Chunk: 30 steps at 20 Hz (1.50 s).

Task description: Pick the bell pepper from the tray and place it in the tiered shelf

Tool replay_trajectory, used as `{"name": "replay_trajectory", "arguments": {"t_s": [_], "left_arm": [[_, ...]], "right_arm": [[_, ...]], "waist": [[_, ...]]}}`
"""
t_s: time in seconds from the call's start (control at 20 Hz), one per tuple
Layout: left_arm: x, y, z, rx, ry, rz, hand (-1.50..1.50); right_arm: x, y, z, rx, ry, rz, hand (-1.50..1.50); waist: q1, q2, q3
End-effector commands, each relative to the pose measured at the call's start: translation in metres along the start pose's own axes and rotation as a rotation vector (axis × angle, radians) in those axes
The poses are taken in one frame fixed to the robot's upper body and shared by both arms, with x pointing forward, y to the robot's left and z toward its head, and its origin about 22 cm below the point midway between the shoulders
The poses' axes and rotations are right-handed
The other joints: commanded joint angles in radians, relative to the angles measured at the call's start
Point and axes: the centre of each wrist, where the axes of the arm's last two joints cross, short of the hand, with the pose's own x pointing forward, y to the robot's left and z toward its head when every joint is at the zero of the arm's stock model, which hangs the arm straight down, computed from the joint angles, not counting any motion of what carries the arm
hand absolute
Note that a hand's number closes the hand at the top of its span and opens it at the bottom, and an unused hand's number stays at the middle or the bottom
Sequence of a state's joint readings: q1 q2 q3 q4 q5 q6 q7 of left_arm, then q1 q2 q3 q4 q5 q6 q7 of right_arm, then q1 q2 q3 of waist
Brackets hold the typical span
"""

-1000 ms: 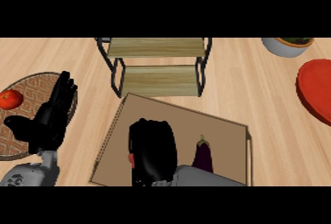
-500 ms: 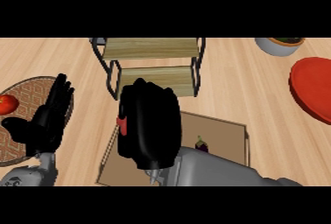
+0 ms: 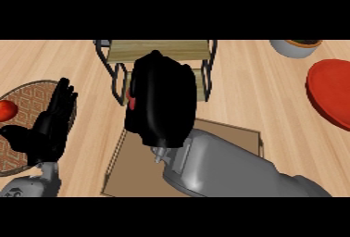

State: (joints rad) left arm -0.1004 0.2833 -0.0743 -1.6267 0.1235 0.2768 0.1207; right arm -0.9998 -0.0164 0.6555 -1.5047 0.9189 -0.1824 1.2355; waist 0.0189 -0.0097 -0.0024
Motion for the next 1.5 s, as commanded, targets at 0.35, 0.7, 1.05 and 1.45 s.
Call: {"name": "replay_trajectory", "arguments": {"t_s": [0.35, 0.7, 1.05, 1.45], "left_arm": [[0.0, 0.003, 0.004, -0.005, -0.014, -0.007, 0.0], [0.012, -0.012, 0.005, -0.02, -0.02, 0.02, 0.0], [0.01, -0.018, 0.007, -0.016, -0.018, 0.003, 0.0], [0.002, -0.001, -0.006, -0.037, -0.008, 0.001, 0.0]], "right_arm": [[-0.007, 0.012, -0.045, -0.091, 0.271, -0.076, 1.5], [-0.03, 0.034, -0.077, -0.159, 0.253, -0.098, 1.5], [-0.045, 0.064, -0.093, -0.164, 0.251, -0.052, 1.5], [-0.072, 0.066, -0.115, -0.147, 0.356, -0.221, -1.5]], "waist": [[0.01, 0.012, 0.001], [0.018, 0.015, 0.002], [0.031, 0.017, 0.002], [0.03, 0.024, 0.002]]}}
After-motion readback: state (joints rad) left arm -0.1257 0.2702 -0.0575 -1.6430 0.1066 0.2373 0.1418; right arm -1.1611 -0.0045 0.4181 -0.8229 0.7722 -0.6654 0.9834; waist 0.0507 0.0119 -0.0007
